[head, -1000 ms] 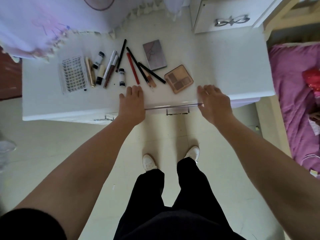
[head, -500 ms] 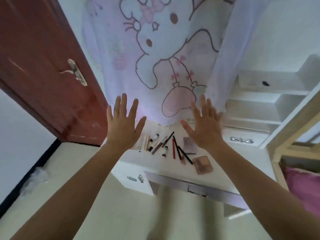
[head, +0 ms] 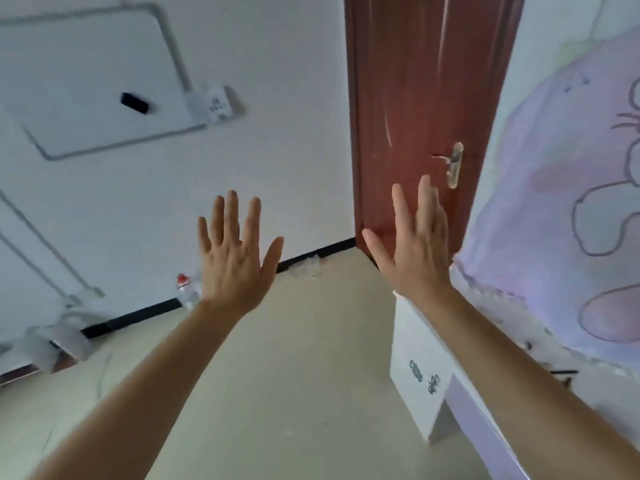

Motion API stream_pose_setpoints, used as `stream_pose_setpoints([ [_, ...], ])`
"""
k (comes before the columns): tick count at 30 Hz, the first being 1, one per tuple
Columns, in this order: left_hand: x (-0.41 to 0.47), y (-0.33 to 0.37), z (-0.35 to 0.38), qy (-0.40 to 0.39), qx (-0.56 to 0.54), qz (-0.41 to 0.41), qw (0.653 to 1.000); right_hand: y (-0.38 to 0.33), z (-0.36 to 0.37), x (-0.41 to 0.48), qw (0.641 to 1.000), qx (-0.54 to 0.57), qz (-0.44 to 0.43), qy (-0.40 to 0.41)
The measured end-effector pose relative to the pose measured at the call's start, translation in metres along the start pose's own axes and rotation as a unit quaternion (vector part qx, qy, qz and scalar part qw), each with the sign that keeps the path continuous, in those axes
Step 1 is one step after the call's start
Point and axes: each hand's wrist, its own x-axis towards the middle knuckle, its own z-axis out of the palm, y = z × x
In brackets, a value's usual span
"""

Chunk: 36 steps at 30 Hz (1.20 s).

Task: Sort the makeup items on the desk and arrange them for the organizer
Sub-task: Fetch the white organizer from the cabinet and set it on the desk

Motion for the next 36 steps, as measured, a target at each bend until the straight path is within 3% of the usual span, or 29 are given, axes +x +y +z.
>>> stream_pose_setpoints([
  [9, -0.132, -0.273, -0.107, 0.087, 0.084, -0.255, 0.959, -0.329, 0.112, 0.019, 0.958, 0.167, -0.222, -0.076],
  [13, -0.208, -0.390, -0.156, 0.084, 0.145, -0.313, 0.935, -0.499, 0.169, -0.005, 0.922, 0.230, -0.292, -0.109],
  [18, -0.290, -0.506, -0.222, 0.097, 0.226, -0.396, 0.885, -0.694, 0.207, -0.062, 0.852, 0.317, -0.390, -0.147],
  [27, -0.375, -0.677, -0.251, 0.090, 0.317, -0.488, 0.808, -0.921, 0.307, -0.133, 0.750, 0.400, -0.485, -0.205],
  [36, -0.380, -0.888, -0.234, 0.071, 0.338, -0.573, 0.743, -1.146, 0.448, -0.126, 0.685, 0.446, -0.516, -0.257],
])
